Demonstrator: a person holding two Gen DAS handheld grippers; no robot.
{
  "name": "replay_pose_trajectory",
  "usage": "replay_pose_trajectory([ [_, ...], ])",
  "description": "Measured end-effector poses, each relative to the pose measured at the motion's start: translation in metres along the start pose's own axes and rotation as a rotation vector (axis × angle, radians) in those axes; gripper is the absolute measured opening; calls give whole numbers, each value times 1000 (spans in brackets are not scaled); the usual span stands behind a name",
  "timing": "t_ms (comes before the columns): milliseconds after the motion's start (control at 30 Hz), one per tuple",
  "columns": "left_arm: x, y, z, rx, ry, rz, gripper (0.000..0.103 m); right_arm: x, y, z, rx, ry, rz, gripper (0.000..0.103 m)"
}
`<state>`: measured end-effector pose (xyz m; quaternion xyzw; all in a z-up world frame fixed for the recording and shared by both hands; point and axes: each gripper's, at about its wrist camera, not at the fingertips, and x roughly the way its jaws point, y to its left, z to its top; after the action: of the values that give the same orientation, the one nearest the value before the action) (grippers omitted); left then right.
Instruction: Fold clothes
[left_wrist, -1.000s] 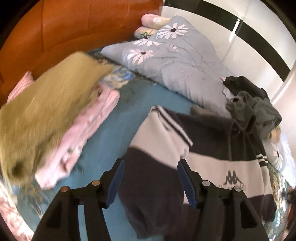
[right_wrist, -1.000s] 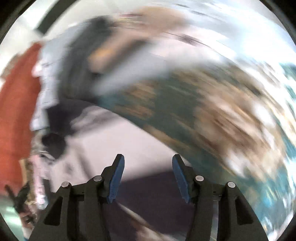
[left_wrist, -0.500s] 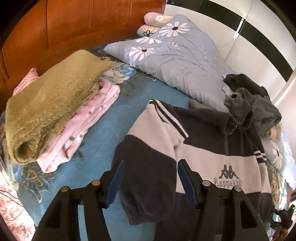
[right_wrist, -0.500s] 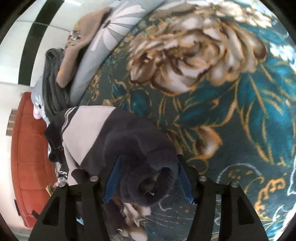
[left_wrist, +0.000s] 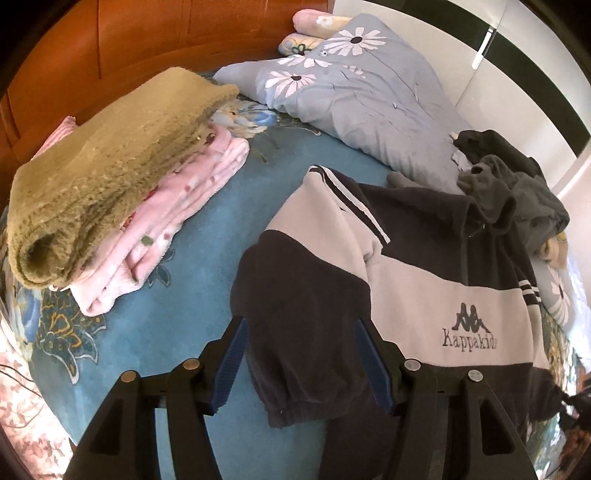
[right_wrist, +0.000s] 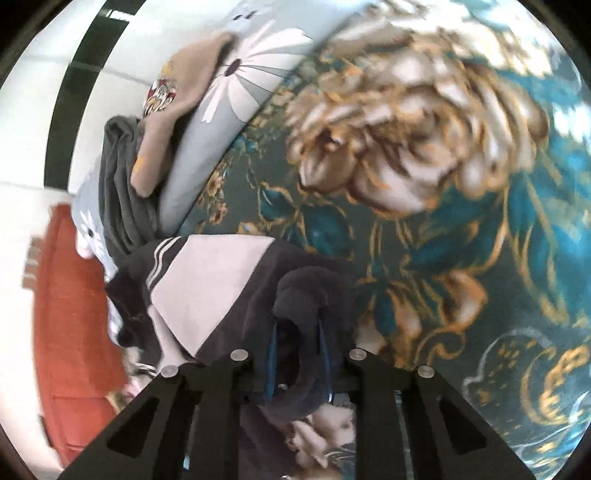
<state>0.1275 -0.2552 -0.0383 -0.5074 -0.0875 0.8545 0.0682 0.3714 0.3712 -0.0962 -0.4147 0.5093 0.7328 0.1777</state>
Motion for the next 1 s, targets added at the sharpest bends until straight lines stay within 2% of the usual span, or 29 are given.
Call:
replay_pose_trajectory([
  [100,2,0,-1,5,4,-25,64,-25,6,18,-28,-101,5,16],
  [167,4,-1,-3,17,8,-44,66,-37,2,33,-29,-171,-42,16],
  [200,6,-3,-5,28,13,-53,67,-38,0,39,-27,-178,-76,16],
  [267,14,-10,-8,61,31,-66,67,-37,-3,47,-28,-168,-141,16],
  [367,29,-20,-10,107,76,-79,67,-27,7,46,-67,-142,-186,18],
  [467,45,-31,-8,167,137,-87,67,-18,17,43,-87,-88,-184,29],
  [500,51,-36,-9,200,161,-84,67,-17,21,42,-101,-73,-175,35],
  [533,57,-41,-9,233,182,-78,67,-20,25,41,-121,-70,-168,41],
  [600,67,-50,-10,299,224,-68,67,-32,36,39,-163,-93,-188,45],
  [733,87,-62,-13,401,296,-38,66,-51,53,37,-207,-129,-218,46],
  [800,88,-60,-14,413,295,-33,59,-55,60,36,-209,-136,-212,46],
  [833,88,-60,-14,419,294,-31,47,-55,64,35,-210,-138,-206,46],
  [900,89,-58,-14,431,293,-27,35,-52,73,33,-219,-134,-194,46],
  [933,86,-56,-13,436,283,-24,18,-49,77,32,-228,-129,-190,46],
  [967,81,-52,-11,437,261,-14,11,-46,83,30,-240,-119,-184,46],
  [1000,74,-45,-6,416,238,-15,11,-42,89,28,-253,-107,-175,46],
])
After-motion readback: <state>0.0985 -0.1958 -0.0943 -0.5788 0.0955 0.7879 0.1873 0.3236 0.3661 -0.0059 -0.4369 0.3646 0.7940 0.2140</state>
